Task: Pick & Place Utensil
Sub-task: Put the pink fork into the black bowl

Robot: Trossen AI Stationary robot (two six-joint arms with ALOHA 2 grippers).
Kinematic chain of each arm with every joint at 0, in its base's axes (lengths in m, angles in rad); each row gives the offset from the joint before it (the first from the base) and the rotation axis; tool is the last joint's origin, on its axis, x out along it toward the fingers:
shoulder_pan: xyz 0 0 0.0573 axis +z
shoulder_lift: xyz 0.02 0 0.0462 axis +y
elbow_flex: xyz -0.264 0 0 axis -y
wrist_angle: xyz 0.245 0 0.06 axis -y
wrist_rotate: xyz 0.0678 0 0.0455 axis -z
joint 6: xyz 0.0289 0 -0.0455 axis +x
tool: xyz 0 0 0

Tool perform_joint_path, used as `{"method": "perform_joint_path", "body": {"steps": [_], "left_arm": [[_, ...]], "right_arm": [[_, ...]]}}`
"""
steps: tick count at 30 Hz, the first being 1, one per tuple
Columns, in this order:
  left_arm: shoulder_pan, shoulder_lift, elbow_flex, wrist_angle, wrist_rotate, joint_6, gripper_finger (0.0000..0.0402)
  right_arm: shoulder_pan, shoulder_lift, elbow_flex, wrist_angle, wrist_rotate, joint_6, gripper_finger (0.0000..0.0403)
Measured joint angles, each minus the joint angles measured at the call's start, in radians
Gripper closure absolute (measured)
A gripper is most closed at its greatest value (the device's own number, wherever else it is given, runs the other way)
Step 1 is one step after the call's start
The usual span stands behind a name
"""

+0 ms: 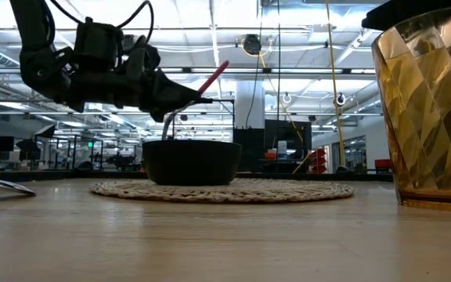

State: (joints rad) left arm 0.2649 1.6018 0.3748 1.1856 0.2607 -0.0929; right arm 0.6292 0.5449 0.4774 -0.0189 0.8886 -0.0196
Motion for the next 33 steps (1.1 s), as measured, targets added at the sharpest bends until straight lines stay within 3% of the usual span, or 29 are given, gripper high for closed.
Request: {"method": "perform_joint_path", "body": {"steps": [6,11,15,25,31,33], "left_arm": [[0.0,0.018,0.003,0.052,0.036,-0.023,0.0339],[-0.008,-0.026,0.006,0.058,0.127,-0.046,0.0352],[-0.032,-0.071,0.006,0.054,0.134,-0.046,0.0343],[-0.176,-0.105,0.006,0.033,0.255,-0.113,0.0352],[-0.31,-0.105,0.006,-0.161,0.26,-0.131,0.0341],[-0.362,-0.105,0.006,-0.287,0.206,-0.13,0.0346]], "right_arm": [[0.0,0.0,0.0,0.0,0.0,0.005,0.0275],[0.0,0.0,0.0,0.0,0.0,0.004,0.0275],[0.0,0.0,0.0,0.0,0.0,-0.001,0.0275],[0.0,0.0,0.0,0.0,0.0,0.0,0.0275],[0.0,0.0,0.0,0.0,0.0,0.0,0.0275],[0.0,0.0,0.0,0.0,0.0,0.006,0.0275]]}}
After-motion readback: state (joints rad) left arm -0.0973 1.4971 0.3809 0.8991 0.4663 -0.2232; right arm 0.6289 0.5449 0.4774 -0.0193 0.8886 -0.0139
